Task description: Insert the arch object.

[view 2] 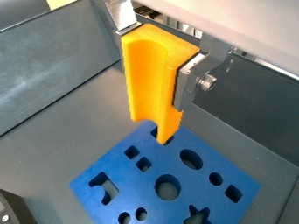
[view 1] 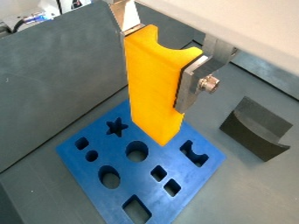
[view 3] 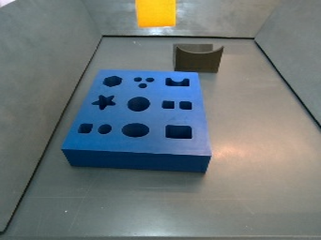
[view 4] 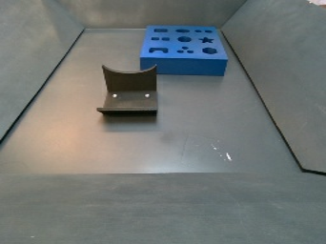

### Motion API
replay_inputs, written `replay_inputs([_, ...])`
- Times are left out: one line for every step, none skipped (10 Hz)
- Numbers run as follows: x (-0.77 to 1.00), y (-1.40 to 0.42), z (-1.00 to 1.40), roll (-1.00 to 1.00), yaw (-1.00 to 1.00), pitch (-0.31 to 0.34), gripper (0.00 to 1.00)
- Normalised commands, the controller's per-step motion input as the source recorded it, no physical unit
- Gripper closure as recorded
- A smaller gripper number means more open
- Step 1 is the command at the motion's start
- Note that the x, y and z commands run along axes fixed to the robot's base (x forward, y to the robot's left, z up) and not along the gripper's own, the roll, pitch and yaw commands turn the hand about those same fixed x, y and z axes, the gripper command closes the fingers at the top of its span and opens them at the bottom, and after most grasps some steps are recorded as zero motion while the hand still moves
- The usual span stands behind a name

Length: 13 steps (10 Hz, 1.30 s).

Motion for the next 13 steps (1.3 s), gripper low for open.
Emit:
replay_inputs([0.07,0.11,-0.56,0.18,0.0,0.0,1.0])
replay_inputs([0.17,0.22,-0.82,0.18,0.0,0.0,1.0])
replay_inputs([0.13,0.29,-0.93,0.14,0.0,0.0,1.0])
replay_inputs([0.28,0.39,-1.0,0.0,0.0,0.021,1.0])
replay_inputs([0.08,0.41,-0.91,-0.11,-0.35,0.043,1.0])
replay_inputs([0.05,0.39,-0.88,-0.13,-0.36,0.05,1.0])
replay_inputs([0.06,0.36,-0.84,-0.15,-0.3,0.051,1.0])
replay_inputs([0.05,0.37,-0.84,-0.15,-0.27,0.053,1.0])
replay_inputs([0.03,0.39,-0.89,-0.13,-0.13,0.041,1.0])
replay_inputs([0.0,0.31,-0.77,-0.06,0.0,0.0,1.0])
replay_inputs([0.1,0.26,-0.6,0.0,0.1,0.0,1.0])
replay_inputs([0.22,0.22,-0.43,0.0,0.17,0.0,1.0])
replay_inputs([0.41,0.18,-0.29,0.02,0.14,0.074,1.0])
